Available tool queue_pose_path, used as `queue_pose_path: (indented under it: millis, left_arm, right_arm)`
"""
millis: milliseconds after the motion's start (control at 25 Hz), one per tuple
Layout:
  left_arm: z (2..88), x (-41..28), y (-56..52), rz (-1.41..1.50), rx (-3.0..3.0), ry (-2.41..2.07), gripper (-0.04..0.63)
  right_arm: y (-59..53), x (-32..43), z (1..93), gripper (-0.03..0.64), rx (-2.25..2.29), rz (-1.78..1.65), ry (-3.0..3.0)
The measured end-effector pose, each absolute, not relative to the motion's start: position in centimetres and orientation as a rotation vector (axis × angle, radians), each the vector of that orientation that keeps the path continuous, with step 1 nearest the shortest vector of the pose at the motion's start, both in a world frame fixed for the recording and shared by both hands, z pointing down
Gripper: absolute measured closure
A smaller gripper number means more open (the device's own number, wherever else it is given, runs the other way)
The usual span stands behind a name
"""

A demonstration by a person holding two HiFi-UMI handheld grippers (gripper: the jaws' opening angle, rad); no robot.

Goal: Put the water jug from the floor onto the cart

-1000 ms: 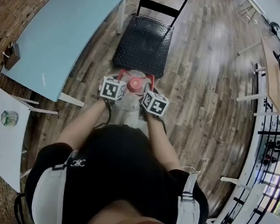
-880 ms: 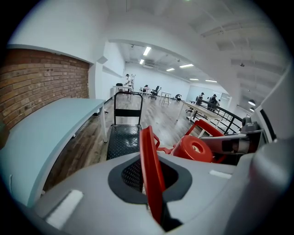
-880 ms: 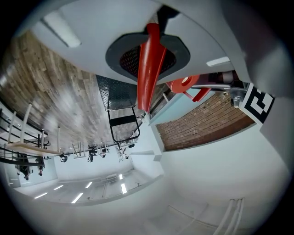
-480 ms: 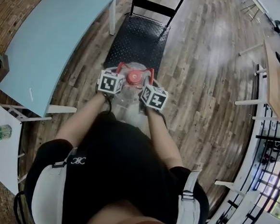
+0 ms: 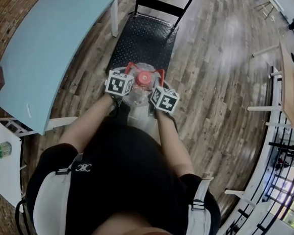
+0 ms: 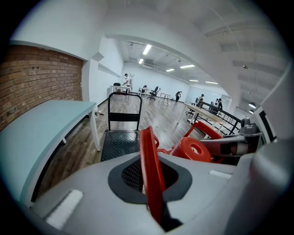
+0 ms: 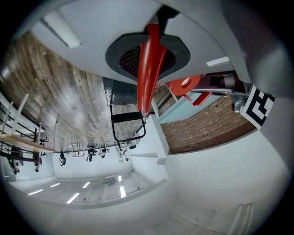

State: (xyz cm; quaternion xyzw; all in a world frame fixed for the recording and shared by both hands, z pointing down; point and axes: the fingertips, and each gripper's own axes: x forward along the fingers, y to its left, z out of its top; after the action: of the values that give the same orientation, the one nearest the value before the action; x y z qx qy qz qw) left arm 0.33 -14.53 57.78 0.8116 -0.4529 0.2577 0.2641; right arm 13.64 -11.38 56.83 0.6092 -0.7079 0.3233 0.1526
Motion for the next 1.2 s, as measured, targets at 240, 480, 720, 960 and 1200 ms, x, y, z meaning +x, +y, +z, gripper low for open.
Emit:
queue_pose_path:
  millis: [240,480,720,960,1200]
  left_arm:
    - [60.3,1.2,-20.4,0.723,2.173,-1.154,0.595]
    - [61.2,2.4,-28.0,0.736,2.167,-1.101,0.595]
    - [61.6,4.1,-35.0,0.708,2.176,-1.073,0.595]
    - [61.4,4.3,-40.8,0.707,2.203,-1.069,0.595]
    - [62.2,4.9,-44.0,0.729,2.217,-1.086,0.595]
  right_arm:
    - [-16.9,14.5,58.9,0.601,1.758,0.961,-1.970]
    - [-24.0,15.5,59.8,0.601,1.770,0.975,-1.918]
    - [-31.0,17.3,60.0,0.601,1.785,0.957,-1.871]
    - [-36.1,17.5,60.4,0.601,1.799,0.960,-1.841]
    - [-39.4,18.2,61.5,0.601,1.785,0.952,-1.853]
